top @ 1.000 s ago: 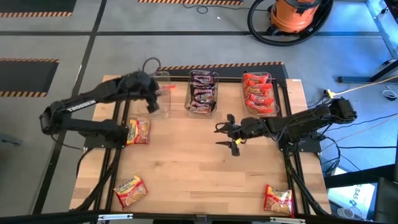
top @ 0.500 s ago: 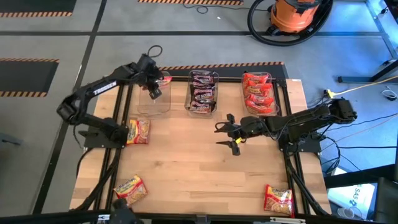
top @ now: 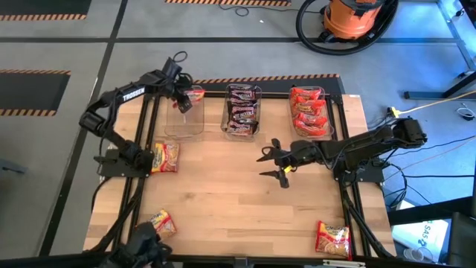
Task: Sort Maruchan noodles
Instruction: Put the red noodle pack into the left transparent bin
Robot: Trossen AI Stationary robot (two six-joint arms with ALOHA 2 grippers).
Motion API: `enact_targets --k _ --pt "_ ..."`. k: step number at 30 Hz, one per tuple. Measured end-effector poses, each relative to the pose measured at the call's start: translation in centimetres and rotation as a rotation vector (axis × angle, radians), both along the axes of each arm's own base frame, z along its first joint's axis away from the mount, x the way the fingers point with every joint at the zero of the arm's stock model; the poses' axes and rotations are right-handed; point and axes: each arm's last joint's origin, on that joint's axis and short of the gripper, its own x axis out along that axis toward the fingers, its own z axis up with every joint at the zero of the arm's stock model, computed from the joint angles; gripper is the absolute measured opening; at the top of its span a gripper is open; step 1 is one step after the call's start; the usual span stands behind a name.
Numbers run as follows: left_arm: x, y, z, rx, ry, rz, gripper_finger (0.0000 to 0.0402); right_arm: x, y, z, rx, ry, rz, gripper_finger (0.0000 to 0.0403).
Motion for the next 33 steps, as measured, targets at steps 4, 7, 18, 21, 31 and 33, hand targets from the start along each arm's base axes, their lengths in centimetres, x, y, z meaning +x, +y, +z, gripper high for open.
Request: enact_targets --k 4,7,18,21,31,33 --pt "0.2 0.7 -1.4 -0.045 -0.014 -0.033 0.0117 -0.2 0.0 -0.4 0.004 -0.013 -0.001 0.0221" --pt "0.5 1.1 -2.2 -0.055 -0.016 -0.042 0.0118 -0.2 0.0 -0.4 0.004 -0.014 -0.001 0.0221" --pt "0.0 1.4 -2.6 0.009 0.15 0.081 0.0159 -0.2 0.0 -0.3 0.004 -0.015 -0.001 0.0221" --pt "0.0 1.4 -2.5 0.017 0.166 0.099 0.0171 -0.2 0.0 -0.3 0.005 -0.015 -0.001 0.0221" --pt "1.2 0.8 -2.4 0.025 0.127 -0.025 0.0176 -0.2 0.0 -0.3 0.005 -0.022 -0.001 0.0221" --pt "1.1 1.0 -2.4 0.047 0.148 -0.013 0.0176 -0.2 0.0 -0.2 0.006 -0.027 -0.001 0.0221"
